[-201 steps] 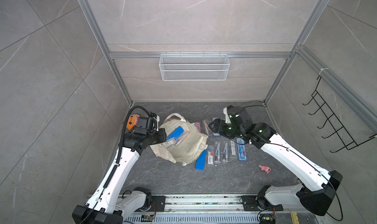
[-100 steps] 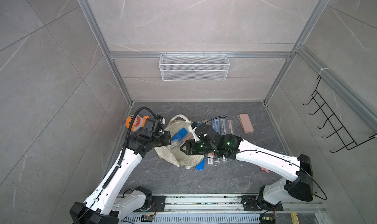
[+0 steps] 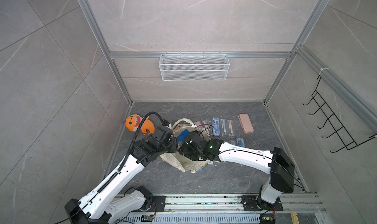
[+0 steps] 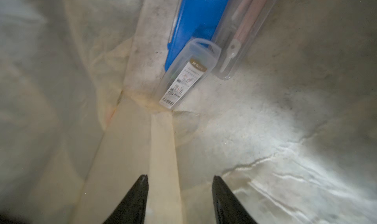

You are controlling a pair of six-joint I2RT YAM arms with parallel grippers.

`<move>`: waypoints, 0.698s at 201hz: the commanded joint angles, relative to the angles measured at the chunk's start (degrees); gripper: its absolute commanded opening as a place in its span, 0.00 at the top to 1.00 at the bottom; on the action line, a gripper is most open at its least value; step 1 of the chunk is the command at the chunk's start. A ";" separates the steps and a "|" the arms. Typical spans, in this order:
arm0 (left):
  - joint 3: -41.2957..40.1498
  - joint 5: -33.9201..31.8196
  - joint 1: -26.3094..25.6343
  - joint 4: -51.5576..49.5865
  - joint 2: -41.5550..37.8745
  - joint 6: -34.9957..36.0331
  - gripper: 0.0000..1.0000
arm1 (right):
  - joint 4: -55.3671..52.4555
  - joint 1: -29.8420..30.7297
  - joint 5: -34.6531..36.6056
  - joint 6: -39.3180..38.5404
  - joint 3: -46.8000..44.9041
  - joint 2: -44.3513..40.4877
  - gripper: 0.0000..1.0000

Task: Take out the compass set from the canvas bag
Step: Pick up the compass set from the canvas bag.

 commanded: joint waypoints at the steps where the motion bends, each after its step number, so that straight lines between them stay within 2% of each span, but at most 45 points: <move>1: 0.12 -1.02 -0.57 4.06 -3.69 -0.72 1.00 | 0.34 0.40 6.34 9.31 1.71 2.69 0.40; 50: -3.96 2.32 -0.61 4.75 -9.70 0.66 1.00 | 3.27 0.39 8.87 13.99 4.36 9.47 0.29; 86: -5.66 4.50 -0.70 4.83 -10.61 1.36 1.00 | 5.79 0.50 9.28 16.99 3.83 11.51 0.23; 140: -5.67 6.35 -1.30 3.76 -10.58 2.62 1.00 | 8.88 0.63 7.81 17.88 5.34 14.37 0.21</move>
